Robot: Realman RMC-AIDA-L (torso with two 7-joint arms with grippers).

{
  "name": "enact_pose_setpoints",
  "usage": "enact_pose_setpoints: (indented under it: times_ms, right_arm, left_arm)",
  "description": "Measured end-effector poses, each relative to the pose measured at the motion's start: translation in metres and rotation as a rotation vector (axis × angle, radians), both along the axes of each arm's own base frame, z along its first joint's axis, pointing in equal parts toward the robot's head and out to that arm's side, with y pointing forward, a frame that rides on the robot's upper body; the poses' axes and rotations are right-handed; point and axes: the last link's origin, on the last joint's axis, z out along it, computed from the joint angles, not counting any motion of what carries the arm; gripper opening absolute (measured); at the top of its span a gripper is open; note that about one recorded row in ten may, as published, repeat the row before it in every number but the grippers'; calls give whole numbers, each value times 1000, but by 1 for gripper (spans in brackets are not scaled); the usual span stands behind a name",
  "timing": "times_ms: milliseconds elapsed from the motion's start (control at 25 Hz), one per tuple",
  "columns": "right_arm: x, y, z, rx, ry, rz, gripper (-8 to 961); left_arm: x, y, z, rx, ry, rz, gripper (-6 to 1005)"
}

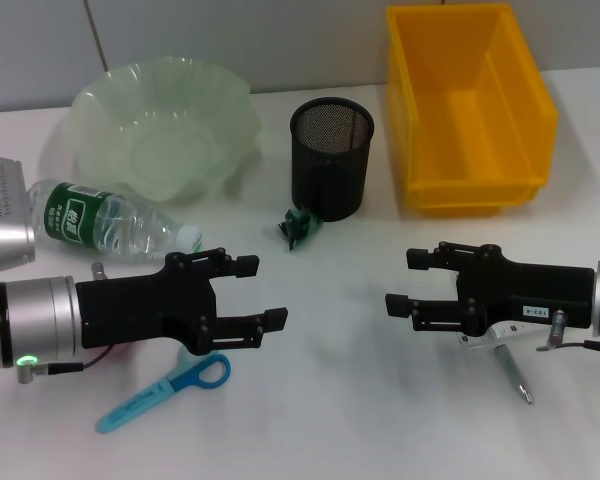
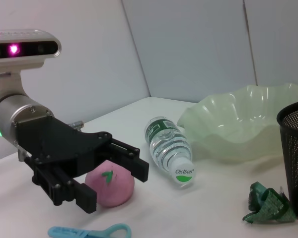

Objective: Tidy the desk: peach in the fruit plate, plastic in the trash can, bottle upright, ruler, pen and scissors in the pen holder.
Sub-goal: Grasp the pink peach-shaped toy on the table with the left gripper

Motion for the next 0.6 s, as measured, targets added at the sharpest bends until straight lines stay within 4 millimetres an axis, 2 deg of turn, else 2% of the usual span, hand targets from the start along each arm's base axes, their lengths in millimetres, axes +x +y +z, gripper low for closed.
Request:
enact_pose_setpoints:
  times_ms: [600]
  right_arm:
    - [0,2,1,10,4,-6,795]
  left_arm:
    - [0,0,1,1,2,-5,799]
